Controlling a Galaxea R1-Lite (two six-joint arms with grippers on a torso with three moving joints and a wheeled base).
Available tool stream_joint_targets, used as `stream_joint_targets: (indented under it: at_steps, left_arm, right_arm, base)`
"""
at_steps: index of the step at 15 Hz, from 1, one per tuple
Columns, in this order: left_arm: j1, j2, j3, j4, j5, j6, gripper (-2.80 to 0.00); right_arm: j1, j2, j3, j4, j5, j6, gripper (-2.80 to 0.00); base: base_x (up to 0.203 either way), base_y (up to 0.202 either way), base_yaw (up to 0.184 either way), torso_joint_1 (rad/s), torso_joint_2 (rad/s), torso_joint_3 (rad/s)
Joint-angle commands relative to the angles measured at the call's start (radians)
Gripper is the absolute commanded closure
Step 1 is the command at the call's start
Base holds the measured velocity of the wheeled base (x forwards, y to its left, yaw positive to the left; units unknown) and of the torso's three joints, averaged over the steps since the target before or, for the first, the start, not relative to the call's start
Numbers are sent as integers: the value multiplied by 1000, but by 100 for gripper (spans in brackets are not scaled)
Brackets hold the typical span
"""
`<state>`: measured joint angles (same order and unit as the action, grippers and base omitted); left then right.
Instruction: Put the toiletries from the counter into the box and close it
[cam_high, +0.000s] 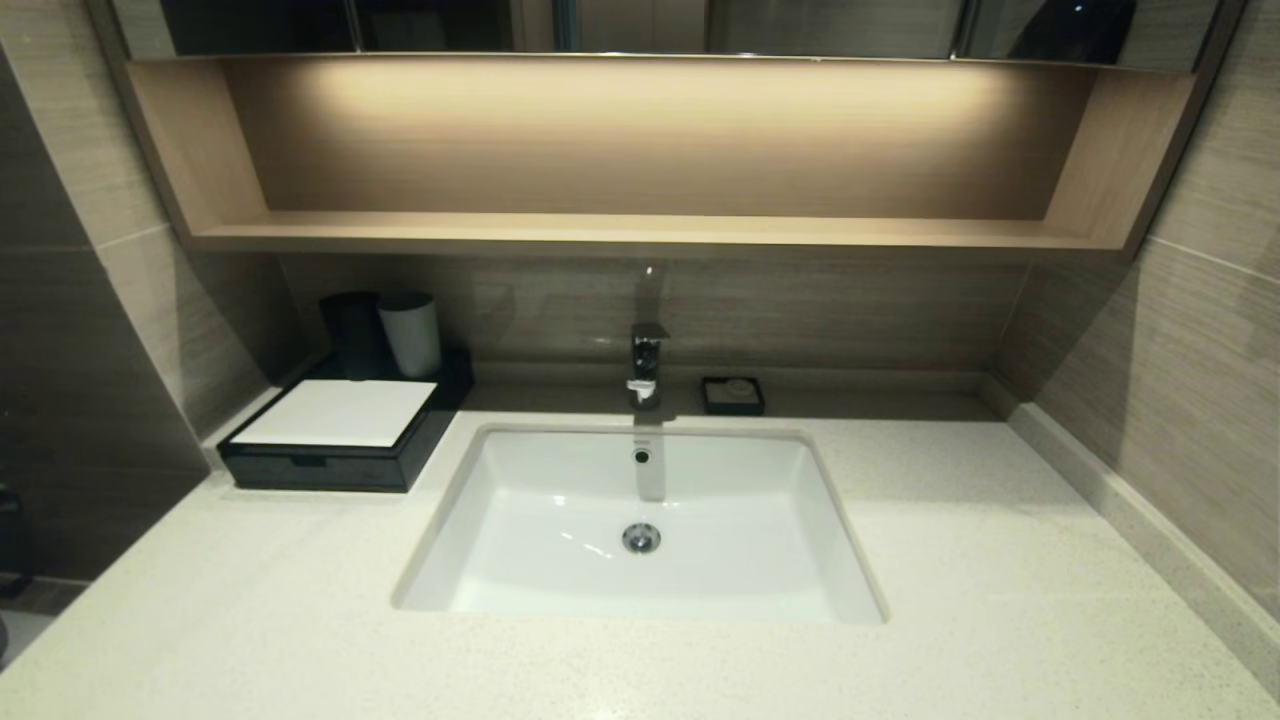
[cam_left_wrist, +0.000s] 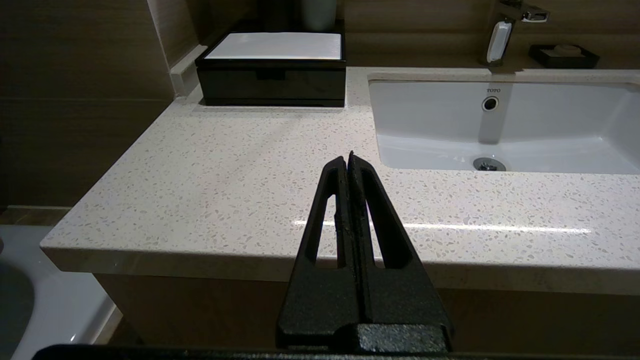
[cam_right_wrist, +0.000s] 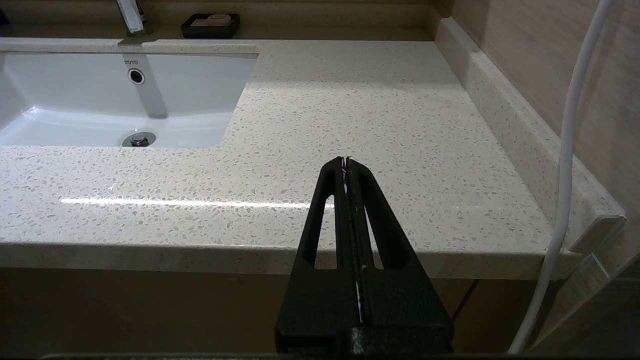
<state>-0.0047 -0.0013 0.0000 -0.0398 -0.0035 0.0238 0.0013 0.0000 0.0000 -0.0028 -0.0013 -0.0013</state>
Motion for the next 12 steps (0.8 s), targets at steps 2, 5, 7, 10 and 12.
stream_joint_targets:
  at_steps: [2, 5, 7, 10, 12]
  left_arm:
    - [0, 1, 20, 0, 0, 0, 0]
    - [0, 1, 20, 0, 0, -1, 0]
    - [0, 1, 20, 0, 0, 1, 0]
    - [0, 1, 20, 0, 0, 1, 0]
    - [0, 1, 20, 0, 0, 1, 0]
  right_arm:
    - [0, -2, 2, 0, 0, 0, 0]
    - [0, 0, 1, 0, 0, 0, 0]
    - [0, 0, 1, 0, 0, 0, 0]
    - [0, 0, 1, 0, 0, 0, 0]
    - [0, 0, 2, 0, 0, 0, 0]
  base:
    - [0, 0, 0, 0, 0, 0]
    - [0, 0, 0, 0, 0, 0]
    - [0, 0, 0, 0, 0, 0]
    - [0, 0, 0, 0, 0, 0]
    - [0, 0, 0, 0, 0, 0]
